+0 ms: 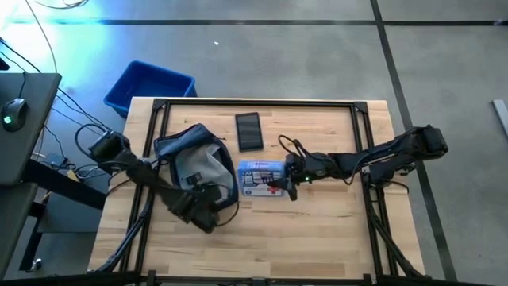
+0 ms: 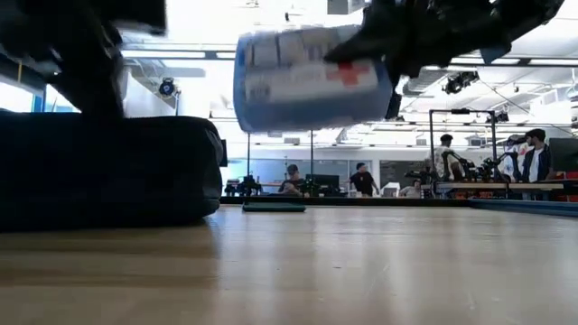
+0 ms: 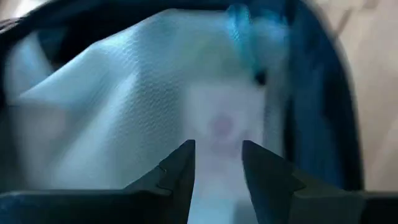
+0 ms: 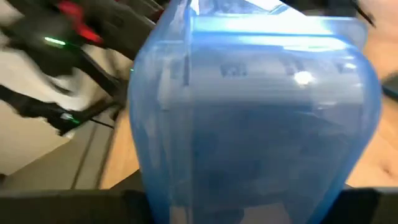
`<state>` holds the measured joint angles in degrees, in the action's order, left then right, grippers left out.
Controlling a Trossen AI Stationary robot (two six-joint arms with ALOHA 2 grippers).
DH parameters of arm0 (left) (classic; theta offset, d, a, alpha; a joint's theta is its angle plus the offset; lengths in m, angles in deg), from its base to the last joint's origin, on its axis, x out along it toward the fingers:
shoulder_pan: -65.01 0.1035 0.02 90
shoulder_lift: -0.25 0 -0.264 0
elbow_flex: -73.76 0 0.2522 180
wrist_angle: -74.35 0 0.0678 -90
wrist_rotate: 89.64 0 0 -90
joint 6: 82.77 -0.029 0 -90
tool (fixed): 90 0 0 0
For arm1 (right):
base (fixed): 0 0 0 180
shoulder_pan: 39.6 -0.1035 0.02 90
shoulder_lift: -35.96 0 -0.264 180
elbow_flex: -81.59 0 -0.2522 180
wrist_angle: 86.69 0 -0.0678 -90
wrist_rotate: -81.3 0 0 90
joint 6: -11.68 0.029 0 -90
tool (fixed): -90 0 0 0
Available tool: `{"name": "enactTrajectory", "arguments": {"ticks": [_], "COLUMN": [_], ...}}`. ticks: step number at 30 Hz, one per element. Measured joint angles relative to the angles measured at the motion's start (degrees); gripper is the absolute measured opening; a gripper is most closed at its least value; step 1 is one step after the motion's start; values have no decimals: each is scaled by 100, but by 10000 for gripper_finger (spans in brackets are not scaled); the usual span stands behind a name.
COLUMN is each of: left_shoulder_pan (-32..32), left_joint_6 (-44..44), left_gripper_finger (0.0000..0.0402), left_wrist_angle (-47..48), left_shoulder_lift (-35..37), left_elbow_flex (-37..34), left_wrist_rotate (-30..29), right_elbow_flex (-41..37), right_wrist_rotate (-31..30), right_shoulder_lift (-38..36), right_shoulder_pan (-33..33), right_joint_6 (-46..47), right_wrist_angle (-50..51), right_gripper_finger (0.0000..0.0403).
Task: Unpack backpack
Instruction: Put the blue medicine kit into the black backpack
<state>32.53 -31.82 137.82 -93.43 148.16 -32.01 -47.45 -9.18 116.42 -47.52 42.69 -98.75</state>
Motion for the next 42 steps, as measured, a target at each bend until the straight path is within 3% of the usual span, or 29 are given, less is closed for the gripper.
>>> {"name": "enactTrajectory", "arguments": {"ticks": [5,7,11,15,19,28,32,37,40,42], "left_shoulder_pan": [312,415,548,465,165,-1169,-1627,-2023,-2196,-2284], "left_joint_6": [-2042,-2803,-3847,-4196,-4016,-1738,-301,1679,2387,2393], "left_gripper_finger": [75,63,44,35,34,34,34,34,34,34], "left_wrist_angle": [-3169,-4020,-4990,-4847,-3795,465,1978,3690,3994,3993], "left_shoulder_lift": [-50,-77,-74,-82,-32,-19,3,-14,-26,-27], "left_elbow_flex": [-606,-677,-579,-167,483,2104,2368,2309,2175,2147], "left_wrist_rotate": [452,654,895,1113,1113,-490,-1127,-1191,-1002,-919], "right_elbow_flex": [2,5,10,12,24,425,874,2058,2815,3358], "right_wrist_rotate": [-95,-145,-17,20,75,-91,347,1056,1602,2019], "right_shoulder_lift": [-510,-626,-627,-459,-248,598,1243,2161,2868,3176], "right_shoulder_pan": [-101,-177,-398,-573,-689,-544,-409,-249,-117,10], "right_joint_6": [6,24,172,387,618,699,760,737,622,553], "right_wrist_angle": [158,168,276,83,-331,-599,-391,245,1073,1390], "right_gripper_finger": [138,138,138,138,138,138,138,138,138,138]}}
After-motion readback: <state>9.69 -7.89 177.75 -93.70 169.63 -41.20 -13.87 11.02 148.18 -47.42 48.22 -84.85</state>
